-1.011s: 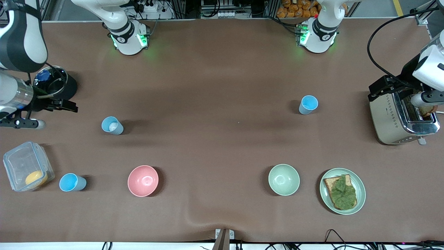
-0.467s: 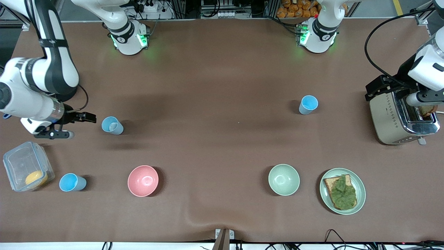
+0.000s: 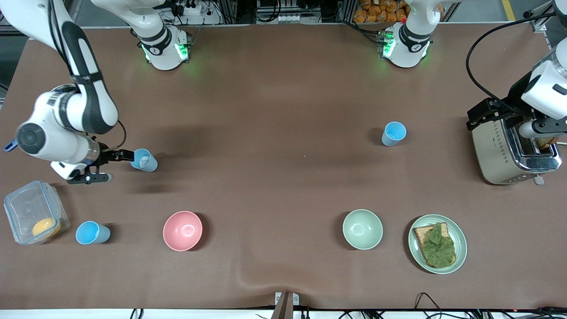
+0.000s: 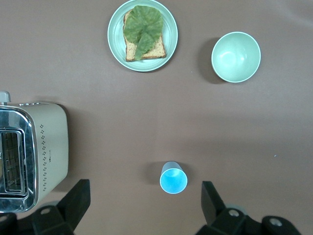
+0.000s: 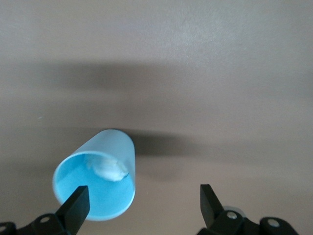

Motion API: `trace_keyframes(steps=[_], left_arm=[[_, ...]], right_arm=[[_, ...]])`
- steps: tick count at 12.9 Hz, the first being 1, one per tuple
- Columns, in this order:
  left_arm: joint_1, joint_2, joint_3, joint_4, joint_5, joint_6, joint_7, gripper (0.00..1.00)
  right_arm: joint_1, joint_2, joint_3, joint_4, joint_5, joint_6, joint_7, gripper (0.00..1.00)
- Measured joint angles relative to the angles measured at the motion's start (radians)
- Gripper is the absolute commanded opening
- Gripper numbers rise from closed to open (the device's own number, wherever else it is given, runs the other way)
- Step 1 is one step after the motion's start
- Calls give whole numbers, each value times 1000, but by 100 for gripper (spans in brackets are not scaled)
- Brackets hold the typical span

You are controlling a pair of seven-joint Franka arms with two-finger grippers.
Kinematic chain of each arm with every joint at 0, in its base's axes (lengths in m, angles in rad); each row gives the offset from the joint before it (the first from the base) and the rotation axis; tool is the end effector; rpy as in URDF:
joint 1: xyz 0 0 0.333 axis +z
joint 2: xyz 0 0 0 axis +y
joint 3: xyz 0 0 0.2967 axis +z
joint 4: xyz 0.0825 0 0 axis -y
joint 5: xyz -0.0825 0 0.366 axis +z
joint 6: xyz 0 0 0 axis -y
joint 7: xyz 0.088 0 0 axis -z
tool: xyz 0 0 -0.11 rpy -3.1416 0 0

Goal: Stack blue cups with both arms
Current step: 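Close the right gripper around the blue cup and lift it, then carry the blue cup with the right gripper to the table middle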

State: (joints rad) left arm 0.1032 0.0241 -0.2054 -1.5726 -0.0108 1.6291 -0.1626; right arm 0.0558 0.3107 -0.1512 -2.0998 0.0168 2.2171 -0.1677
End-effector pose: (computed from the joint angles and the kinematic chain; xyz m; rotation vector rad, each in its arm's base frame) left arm 0.5462 -0.0558 0.5938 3.1199 0.0952 0.0477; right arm 0.5382 -0.0509 0.2499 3.1165 0.0992 -0.3010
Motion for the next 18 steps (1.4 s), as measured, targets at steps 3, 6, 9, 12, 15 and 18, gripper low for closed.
trace_keyframes(steps=[3,6,9,12,15,18], left_arm=[[1,6,2,0,0,0,0,100],[1,9,2,0,0,0,0,100],[1,9,2,0,0,0,0,100],[1,9,2,1,0,0,0,100],[3,9,4,1,0,0,1,100],[5,9,7,0,0,0,2,100]], right_arm=[[0,20,0,-20,0,18,-2,76],[0,25,1,-28,0,18,-3,8],[0,39,7,-29,0,20,-4,0],[2,36,20,-22,4,16,-8,0],[30,31,60,26,3,-33,-10,0],[47,31,66,45,6,-42,-9,0]])
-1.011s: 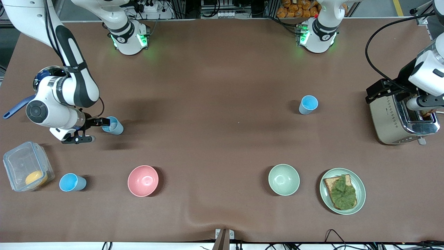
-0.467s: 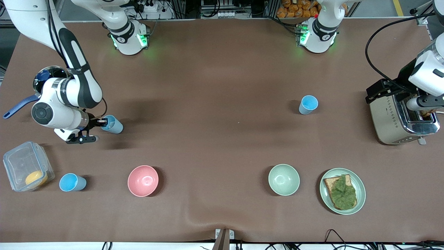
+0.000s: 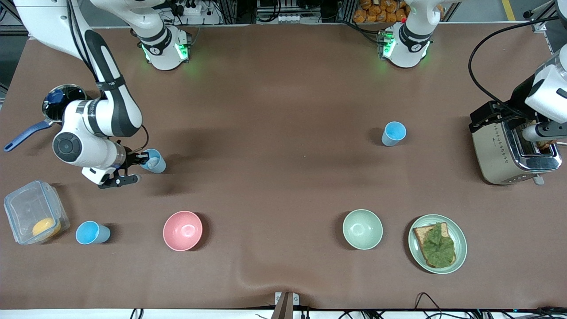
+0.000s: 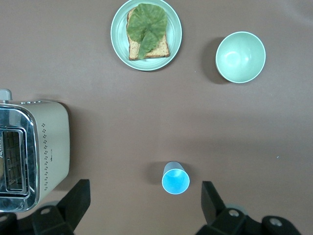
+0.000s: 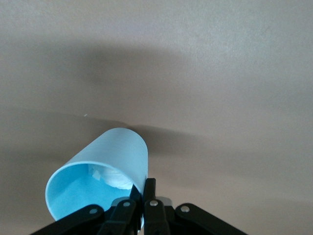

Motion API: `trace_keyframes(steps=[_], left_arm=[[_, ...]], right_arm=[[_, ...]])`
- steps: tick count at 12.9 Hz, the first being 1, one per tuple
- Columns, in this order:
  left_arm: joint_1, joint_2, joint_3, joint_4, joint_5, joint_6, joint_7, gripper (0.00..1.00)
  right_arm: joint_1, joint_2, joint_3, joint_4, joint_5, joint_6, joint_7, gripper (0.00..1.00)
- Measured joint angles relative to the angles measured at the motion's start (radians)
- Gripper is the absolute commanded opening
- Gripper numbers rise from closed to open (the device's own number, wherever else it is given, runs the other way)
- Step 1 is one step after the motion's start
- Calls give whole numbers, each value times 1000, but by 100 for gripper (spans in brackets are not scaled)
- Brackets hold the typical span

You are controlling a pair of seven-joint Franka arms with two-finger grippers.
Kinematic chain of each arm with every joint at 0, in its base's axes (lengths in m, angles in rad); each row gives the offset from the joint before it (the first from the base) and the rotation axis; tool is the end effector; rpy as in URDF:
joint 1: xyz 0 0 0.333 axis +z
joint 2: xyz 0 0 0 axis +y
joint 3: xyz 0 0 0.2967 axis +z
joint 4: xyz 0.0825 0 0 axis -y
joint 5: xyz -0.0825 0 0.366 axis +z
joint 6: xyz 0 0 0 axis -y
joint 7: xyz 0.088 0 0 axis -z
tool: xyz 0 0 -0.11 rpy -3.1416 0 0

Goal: Stack blue cups with both arms
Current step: 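Carry the blue cup with the right gripper to the table middle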

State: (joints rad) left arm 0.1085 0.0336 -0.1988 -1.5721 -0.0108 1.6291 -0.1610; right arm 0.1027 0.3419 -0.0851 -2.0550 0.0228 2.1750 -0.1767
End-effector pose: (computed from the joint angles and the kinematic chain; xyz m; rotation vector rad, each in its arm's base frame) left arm 0.5493 -0.0491 0.5889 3.1191 0.1114 0.0338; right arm 0.5476 0.0108 0.2456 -3.1039 -0.2817 0.3453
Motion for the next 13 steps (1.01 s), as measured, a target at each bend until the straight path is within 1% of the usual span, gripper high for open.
trace_keyframes(steps=[2,4,6,13], left_arm=[[0,0,0,0,0,0,0,100],[-1,0,0,0,0,0,0,100],[-1,0,-1,0,0,0,0,100],[-3,3,-8,-3,0,-3,-1,100]], right_arm=[[3,0,2,31,22,-29,0,0],[17,0,4,72,67,-70,1,0],[44,0,5,87,93,-79,29,0],[226,0,12,123,99,-79,352,0]])
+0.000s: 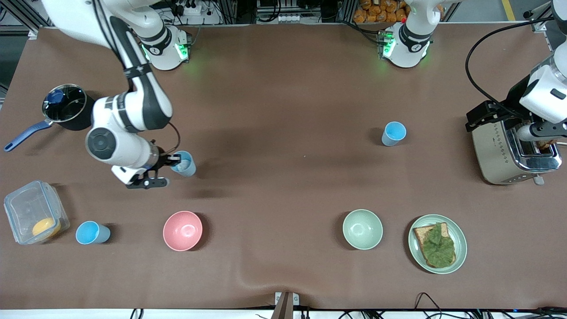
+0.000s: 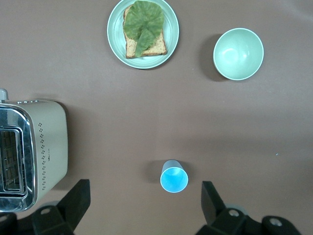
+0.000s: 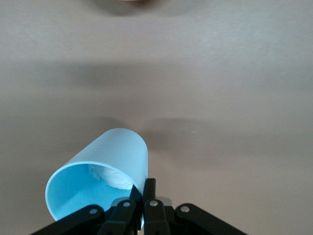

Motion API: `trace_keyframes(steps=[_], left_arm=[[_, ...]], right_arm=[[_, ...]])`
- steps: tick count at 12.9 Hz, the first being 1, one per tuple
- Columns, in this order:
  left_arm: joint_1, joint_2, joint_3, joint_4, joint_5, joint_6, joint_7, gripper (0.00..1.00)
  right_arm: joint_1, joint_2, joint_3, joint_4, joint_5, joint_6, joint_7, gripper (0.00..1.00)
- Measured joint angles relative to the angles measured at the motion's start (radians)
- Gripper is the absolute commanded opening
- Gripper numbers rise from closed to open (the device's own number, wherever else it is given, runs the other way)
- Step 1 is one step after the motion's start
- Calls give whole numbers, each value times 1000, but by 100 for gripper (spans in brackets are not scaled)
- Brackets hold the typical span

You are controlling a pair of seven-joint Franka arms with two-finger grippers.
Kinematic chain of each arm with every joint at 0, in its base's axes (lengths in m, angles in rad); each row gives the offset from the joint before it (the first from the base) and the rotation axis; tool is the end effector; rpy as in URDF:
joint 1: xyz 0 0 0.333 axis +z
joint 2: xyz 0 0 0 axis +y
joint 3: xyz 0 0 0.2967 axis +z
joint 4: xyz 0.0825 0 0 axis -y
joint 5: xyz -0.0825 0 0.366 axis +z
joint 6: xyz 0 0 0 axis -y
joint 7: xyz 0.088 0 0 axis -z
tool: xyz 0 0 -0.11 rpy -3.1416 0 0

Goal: Stack blue cups with both arms
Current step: 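Carry the blue cup with the right gripper to the table middle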

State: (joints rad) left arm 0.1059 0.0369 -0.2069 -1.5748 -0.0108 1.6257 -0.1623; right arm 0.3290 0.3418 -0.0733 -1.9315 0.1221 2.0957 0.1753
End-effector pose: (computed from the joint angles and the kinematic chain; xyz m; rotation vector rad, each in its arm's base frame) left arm 0.5491 -0.0548 0.5856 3.1199 0.0968 0.0191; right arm 0.5566 0.1533 0.2882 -3.0921 -0.0184 0.2912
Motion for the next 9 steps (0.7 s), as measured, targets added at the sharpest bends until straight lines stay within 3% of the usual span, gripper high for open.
trace_keyframes(steps=[4,9], left_arm=[[1,9,1,-5,0,0,0,100],[0,12,0,-4,0,0,-1,100]], right_arm=[[168,1,2,44,84,1,228,0],[366,78,4,158,96,15,524,0]])
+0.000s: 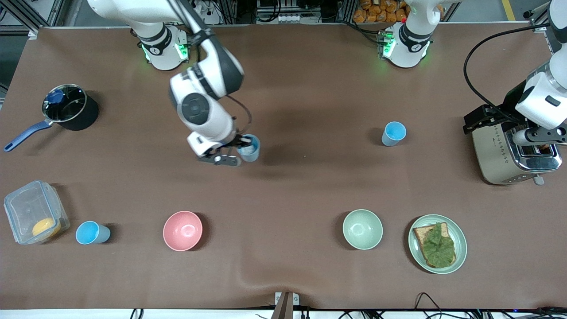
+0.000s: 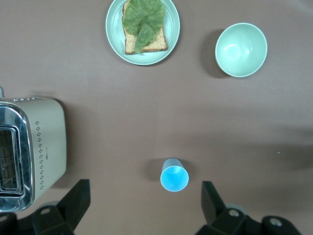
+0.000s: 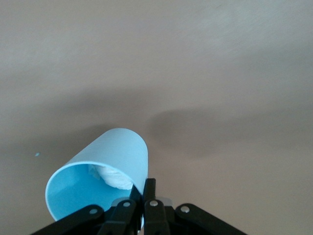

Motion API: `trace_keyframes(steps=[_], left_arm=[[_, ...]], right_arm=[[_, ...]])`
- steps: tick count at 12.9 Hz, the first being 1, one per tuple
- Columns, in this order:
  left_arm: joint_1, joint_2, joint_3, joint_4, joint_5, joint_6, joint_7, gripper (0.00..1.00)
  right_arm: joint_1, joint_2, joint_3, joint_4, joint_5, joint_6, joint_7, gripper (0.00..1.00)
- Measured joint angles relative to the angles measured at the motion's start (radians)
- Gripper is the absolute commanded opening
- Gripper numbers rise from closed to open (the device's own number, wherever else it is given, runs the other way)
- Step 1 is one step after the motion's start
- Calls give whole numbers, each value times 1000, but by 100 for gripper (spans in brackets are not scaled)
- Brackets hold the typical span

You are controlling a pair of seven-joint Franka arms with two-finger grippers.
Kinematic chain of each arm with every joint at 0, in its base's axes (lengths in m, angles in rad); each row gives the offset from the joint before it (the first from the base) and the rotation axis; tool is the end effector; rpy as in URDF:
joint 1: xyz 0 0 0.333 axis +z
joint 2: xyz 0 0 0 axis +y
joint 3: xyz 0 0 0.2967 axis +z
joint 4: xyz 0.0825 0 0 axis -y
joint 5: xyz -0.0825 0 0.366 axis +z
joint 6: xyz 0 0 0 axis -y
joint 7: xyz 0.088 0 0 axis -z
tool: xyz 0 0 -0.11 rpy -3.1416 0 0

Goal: Stack blue cups with both arms
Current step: 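Carry the blue cup with the right gripper to the table middle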

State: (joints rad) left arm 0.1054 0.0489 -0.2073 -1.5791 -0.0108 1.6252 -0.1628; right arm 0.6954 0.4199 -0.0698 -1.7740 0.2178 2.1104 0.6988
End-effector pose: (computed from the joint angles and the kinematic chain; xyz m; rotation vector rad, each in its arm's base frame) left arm 0.5517 -0.0550 0.5771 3.1197 0.0963 -0.0070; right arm 0.4952 0.3746 0.3080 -3.0473 0.2875 0.2427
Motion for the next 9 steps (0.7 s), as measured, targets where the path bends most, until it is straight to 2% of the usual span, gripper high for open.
trace_keyframes(steps=[3,9], left_arm=[[2,-6,3,2,0,-28,0,100],[3,-8,6,2,0,-50,-1,100]], right_arm=[[75,96,-1,53,1,70,66,0],[142,179,-1,60,57,166,80,0]])
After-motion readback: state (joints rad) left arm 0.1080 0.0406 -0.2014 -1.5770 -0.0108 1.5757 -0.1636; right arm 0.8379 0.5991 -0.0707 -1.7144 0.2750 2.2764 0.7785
